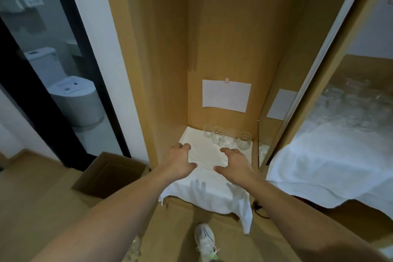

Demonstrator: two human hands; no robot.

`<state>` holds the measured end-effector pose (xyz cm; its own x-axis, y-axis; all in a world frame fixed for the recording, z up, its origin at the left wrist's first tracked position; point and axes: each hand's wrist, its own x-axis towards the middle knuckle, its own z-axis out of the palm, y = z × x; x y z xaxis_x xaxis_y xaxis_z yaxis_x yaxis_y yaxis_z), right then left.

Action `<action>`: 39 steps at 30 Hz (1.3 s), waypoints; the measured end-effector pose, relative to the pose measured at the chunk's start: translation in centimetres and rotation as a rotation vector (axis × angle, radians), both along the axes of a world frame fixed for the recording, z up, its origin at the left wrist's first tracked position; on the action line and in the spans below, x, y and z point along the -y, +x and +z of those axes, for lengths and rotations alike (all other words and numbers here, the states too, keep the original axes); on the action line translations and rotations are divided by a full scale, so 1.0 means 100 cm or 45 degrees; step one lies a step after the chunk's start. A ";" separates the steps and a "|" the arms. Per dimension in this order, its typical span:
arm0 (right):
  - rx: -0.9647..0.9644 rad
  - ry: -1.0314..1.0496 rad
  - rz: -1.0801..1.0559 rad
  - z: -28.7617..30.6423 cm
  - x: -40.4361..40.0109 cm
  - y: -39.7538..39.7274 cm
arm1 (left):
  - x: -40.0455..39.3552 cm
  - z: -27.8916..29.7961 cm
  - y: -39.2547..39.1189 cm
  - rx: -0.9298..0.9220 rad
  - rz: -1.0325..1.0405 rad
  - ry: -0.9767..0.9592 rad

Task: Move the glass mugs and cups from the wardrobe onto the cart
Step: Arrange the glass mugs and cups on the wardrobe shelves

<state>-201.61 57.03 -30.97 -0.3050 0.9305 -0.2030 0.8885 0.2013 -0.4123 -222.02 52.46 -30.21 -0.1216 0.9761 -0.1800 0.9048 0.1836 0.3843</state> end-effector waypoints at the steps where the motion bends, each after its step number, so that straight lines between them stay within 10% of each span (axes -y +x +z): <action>1: 0.000 -0.015 -0.010 -0.002 -0.007 -0.002 | -0.006 -0.002 -0.003 -0.006 -0.012 0.002; 39: -0.219 -0.630 -0.883 -0.286 -0.406 -0.069 | -0.473 -0.256 -0.048 0.424 0.212 -0.308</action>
<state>-208.51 97.61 -59.56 0.2345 0.7346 -0.6367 0.6613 -0.6006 -0.4494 -226.84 99.72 -55.85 -0.1699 0.8732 -0.4567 0.6893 0.4365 0.5782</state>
